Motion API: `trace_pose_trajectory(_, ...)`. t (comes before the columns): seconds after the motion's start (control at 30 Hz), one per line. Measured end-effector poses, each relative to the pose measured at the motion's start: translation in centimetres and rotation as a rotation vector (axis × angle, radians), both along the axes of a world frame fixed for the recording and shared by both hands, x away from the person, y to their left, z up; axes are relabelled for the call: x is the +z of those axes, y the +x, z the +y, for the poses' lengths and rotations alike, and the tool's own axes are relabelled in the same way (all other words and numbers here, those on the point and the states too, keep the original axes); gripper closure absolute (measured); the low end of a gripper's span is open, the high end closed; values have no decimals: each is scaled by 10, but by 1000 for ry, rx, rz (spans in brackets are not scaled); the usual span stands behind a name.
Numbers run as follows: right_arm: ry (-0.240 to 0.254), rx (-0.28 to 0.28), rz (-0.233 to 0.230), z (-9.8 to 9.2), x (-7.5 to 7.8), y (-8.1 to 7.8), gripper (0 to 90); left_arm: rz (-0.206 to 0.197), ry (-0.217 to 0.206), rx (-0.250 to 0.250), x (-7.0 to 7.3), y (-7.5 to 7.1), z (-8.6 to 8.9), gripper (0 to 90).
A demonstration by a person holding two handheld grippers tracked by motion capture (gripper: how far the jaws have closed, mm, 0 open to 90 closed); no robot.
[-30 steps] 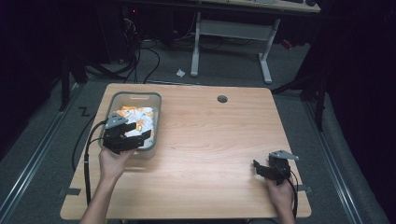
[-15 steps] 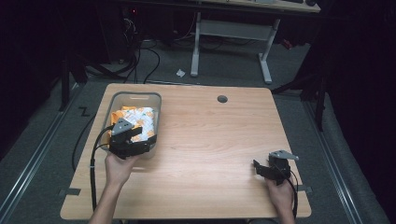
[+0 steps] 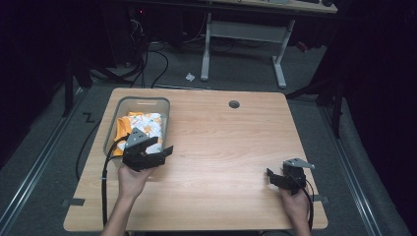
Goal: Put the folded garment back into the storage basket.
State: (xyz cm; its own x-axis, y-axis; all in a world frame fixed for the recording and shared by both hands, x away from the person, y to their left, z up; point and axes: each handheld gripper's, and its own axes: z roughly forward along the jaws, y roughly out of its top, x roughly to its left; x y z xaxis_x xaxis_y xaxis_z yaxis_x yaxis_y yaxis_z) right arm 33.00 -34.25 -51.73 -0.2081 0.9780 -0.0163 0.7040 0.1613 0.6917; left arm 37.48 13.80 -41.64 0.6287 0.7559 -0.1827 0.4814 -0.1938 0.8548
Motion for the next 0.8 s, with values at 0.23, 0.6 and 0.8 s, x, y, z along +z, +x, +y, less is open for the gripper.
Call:
trace_pose_trajectory(0.23, 0, 0, 0, 0, 0, 0, 296, -1, 10, -19, -5, -3, -8, 322)
trace_pose_trajectory(0.6, 1, 0, 1, 0, 0, 0, 296, 10, 5, -50, -14, -7, -21, 323)
trace_pose_trajectory(0.8, 1, 0, 2, 0, 0, 0, 296, 20, 0, -67, -21, -9, -28, 323)
